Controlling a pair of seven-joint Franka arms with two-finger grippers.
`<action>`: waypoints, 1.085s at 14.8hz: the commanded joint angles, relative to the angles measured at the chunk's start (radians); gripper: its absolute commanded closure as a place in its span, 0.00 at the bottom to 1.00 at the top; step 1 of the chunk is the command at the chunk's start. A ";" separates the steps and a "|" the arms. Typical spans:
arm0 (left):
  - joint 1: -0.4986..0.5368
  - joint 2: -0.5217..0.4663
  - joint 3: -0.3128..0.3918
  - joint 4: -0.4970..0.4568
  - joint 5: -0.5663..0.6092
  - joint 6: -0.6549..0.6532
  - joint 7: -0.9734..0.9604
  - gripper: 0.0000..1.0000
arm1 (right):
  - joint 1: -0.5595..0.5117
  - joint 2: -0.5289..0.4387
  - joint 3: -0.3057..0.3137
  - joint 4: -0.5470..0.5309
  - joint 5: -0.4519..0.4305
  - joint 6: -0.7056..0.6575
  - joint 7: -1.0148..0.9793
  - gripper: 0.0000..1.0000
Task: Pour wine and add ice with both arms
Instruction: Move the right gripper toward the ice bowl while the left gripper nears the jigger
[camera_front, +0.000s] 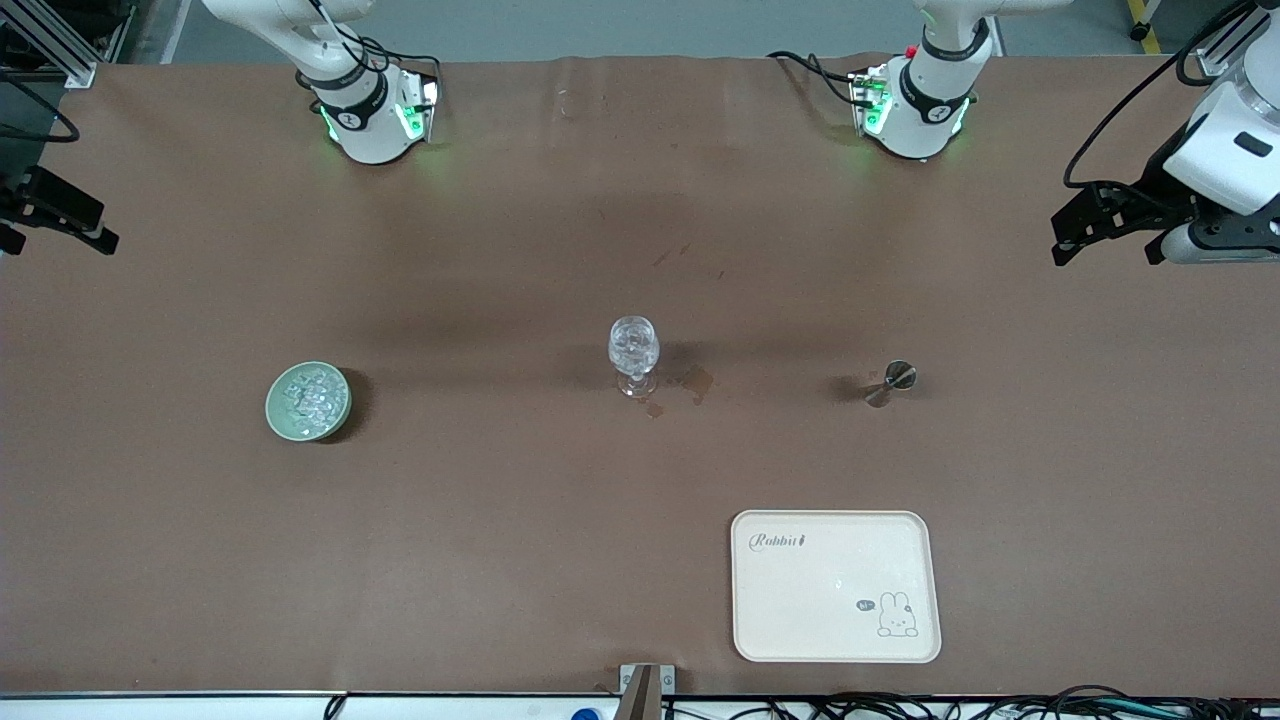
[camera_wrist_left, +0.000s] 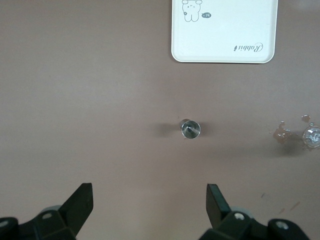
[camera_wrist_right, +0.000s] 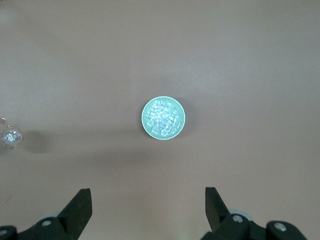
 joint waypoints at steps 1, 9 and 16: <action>0.003 0.010 0.000 0.024 -0.007 -0.011 -0.006 0.00 | -0.004 -0.014 0.004 -0.047 -0.017 0.041 0.002 0.00; 0.021 0.159 0.020 0.095 -0.013 -0.001 -0.020 0.00 | -0.003 -0.055 0.004 -0.179 -0.015 0.116 -0.001 0.01; 0.055 0.355 0.022 0.087 -0.208 0.068 -0.353 0.00 | -0.004 -0.047 0.004 -0.211 -0.015 0.139 -0.021 0.03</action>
